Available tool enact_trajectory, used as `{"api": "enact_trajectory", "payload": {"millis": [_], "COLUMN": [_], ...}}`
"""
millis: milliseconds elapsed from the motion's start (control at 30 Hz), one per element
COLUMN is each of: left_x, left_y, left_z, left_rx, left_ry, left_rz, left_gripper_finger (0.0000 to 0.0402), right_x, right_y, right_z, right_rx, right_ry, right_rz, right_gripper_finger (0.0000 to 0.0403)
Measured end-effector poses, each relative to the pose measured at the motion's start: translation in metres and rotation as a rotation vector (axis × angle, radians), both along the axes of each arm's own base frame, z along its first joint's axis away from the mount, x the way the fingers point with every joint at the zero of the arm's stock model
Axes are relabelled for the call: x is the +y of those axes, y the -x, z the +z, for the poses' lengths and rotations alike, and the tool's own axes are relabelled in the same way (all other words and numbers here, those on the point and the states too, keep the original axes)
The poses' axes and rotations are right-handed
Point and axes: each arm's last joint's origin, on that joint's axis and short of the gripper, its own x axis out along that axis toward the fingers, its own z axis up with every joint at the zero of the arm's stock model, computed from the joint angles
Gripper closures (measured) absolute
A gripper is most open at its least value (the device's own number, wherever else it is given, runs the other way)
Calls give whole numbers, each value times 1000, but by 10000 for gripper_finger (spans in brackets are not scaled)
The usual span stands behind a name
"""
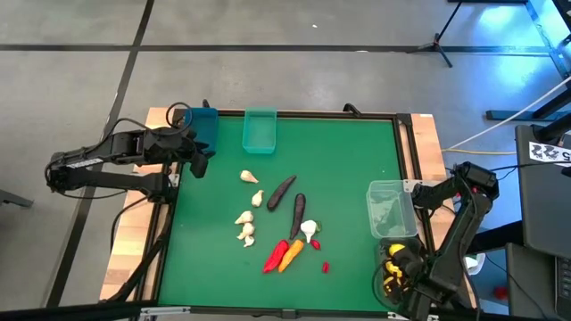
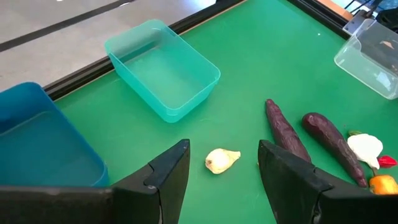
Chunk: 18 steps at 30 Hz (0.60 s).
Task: Sort produce into baskets
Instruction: Put the white garlic into the transparent bin
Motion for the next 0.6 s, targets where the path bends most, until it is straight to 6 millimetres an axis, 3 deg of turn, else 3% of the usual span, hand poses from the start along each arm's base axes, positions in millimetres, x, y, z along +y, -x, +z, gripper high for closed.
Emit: {"api": "enact_trajectory", "payload": {"millis": [100, 233, 467, 600], "left_x": [0, 0, 0, 0], "left_y": [0, 0, 0, 0], "left_z": [0, 0, 0, 0], "left_rx": [0, 0, 0, 0], "left_ry": [0, 1, 1, 1], "left_rz": [0, 0, 1, 0], "left_gripper_finger": [217, 217, 217, 217], "right_x": [-1, -6, -29, -47], "right_y": [0, -11, -48, -75], "right_z": [2, 18, 74, 106], "right_rx": [-14, -181, -662, -917], "right_ry": [-4, -9, 89, 250], "right_rz": [-4, -35, -47, -17], "right_gripper_finger": [29, 38, 47, 47]}}
